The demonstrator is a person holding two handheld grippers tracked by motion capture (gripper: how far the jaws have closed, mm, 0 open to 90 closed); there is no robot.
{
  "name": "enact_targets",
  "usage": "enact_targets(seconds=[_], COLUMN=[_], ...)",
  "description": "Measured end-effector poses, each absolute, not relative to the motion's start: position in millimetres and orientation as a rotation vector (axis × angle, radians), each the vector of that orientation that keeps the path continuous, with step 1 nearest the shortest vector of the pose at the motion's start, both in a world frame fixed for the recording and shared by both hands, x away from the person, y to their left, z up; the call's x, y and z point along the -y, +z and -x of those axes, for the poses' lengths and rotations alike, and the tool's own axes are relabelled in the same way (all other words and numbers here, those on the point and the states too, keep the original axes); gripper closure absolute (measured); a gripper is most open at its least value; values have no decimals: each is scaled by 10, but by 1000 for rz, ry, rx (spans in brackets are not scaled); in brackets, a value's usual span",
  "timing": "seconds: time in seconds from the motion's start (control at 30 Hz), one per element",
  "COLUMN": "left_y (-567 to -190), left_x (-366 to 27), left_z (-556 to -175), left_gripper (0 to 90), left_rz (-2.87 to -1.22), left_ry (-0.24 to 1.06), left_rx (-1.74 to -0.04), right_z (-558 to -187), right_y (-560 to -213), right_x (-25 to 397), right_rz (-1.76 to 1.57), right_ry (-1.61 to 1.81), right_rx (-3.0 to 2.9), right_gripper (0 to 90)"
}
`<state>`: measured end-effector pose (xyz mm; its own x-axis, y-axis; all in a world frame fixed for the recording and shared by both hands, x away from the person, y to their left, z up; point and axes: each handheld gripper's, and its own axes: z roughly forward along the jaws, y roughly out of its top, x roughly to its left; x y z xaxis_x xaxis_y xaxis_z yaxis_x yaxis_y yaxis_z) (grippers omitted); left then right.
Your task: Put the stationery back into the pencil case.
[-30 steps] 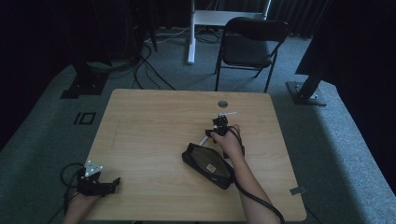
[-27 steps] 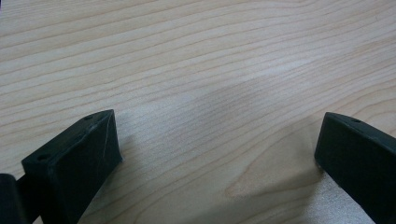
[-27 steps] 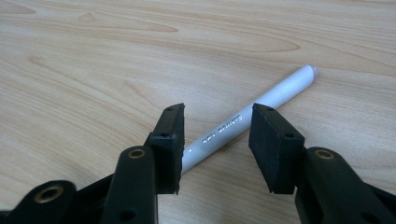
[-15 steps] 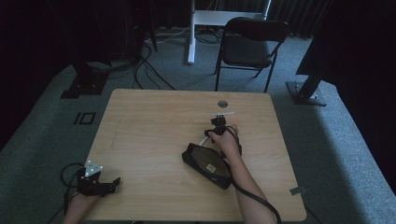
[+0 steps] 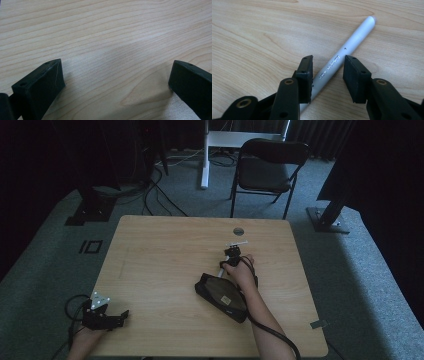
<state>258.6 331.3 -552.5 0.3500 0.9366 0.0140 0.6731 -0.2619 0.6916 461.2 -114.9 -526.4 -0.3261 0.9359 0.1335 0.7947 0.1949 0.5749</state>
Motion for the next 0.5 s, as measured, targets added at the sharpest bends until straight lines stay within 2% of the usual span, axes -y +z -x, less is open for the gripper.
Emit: enact_targets(seconds=[0.17, 0.5], left_y=[-5525, -5525], left_x=[-3313, -3313], left_z=[-2586, -2585], left_gripper=[1, 1], left_rz=[-2025, -2026], left_ry=[577, 577], left_rx=[-1397, -1397], right_z=[-4599, -4567], right_y=[-5270, -5277], right_x=[1190, 1233], right_rz=[-1613, -1525], right_ry=[825, 806], right_rx=[-2243, -2281], right_gripper=[666, 729])
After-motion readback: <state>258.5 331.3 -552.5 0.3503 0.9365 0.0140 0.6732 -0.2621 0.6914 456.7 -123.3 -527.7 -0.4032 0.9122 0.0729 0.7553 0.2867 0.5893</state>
